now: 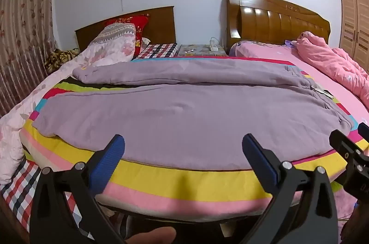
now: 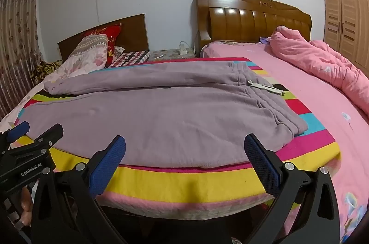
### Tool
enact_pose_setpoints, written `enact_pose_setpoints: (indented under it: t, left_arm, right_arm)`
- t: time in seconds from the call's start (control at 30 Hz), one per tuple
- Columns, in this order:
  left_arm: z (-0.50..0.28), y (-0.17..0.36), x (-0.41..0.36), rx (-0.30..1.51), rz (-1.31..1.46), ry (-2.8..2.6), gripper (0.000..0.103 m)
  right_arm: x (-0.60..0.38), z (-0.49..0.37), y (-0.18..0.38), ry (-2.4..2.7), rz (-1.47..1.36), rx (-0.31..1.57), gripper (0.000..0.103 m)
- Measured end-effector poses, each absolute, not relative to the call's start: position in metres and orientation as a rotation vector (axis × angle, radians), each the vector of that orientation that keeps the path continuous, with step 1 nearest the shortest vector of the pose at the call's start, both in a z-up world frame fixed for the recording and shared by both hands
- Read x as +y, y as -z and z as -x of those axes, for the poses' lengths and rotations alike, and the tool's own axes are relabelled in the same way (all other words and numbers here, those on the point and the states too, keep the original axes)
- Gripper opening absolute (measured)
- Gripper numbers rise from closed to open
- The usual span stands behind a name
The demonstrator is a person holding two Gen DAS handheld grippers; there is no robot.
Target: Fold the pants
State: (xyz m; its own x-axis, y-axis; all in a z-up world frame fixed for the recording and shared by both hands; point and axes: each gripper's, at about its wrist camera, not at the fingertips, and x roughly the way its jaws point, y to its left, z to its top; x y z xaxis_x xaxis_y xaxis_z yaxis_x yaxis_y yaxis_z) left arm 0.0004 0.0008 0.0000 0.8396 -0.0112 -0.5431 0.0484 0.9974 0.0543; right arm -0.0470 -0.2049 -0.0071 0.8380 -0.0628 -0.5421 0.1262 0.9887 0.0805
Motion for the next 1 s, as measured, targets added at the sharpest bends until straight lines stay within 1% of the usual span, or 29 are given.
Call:
enact_pose_setpoints:
  t: [0.4,0.43,1.0]
  left_arm:
    - [-0.002,0.001,0.006,0.584,-0.071,0.029,0.102]
    - [-0.002,0.001,0.005,0.583,-0.071,0.029,0.102]
    - [-0.002,0.001,0.003,0.586,-0.075,0.025,0.102]
  right_arm:
    - [-0.207,0.053,0.004,0.114,-0.12,0.57,0.099]
    - [-0.2,0.05,0.01,0.106,-0.114,0.576,0.099]
    - [-0.204,0.045,0.014,0.098,-0.124,0.601,0.099]
